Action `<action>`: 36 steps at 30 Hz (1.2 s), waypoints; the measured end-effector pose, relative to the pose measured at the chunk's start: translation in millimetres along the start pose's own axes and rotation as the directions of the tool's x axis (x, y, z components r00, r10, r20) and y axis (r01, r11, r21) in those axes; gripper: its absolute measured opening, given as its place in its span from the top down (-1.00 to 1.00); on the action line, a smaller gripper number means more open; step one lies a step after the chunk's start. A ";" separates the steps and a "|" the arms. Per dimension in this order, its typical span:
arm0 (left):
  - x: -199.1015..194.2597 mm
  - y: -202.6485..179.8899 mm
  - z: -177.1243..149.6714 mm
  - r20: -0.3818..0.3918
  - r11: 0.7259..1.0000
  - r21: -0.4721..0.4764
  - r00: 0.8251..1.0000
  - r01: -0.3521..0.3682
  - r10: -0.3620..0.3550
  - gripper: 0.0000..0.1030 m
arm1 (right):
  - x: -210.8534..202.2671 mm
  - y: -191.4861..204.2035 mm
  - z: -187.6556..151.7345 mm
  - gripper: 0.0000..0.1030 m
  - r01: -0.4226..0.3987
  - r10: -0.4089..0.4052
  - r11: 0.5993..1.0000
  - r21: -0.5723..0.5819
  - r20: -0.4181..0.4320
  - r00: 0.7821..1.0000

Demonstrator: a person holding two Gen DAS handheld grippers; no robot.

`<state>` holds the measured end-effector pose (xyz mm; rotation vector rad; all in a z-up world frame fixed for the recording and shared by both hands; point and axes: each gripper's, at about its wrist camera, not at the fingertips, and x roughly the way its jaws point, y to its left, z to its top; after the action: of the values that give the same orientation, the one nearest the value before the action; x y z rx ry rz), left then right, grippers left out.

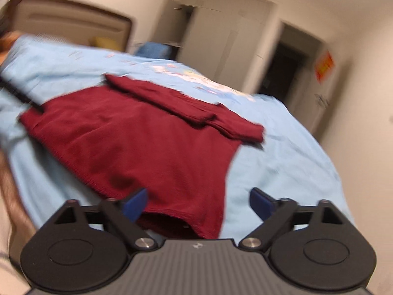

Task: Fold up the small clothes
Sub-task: 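Close the right gripper on the hem of the red sweater, then grasp the hem with the left gripper while the right gripper holds it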

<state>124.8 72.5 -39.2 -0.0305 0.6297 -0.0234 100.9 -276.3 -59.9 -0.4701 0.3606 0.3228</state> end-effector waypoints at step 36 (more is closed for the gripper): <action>16.8 -127.4 -26.4 0.004 0.855 0.500 0.987 0.137 -0.161 -0.99 | 14.7 6.8 32.4 0.73 -0.149 0.146 0.988 0.047 0.058 0.988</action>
<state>121.2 -55.9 -65.9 0.4230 0.5588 -0.3364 119.8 -251.4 -41.6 -0.3837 0.3504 0.4685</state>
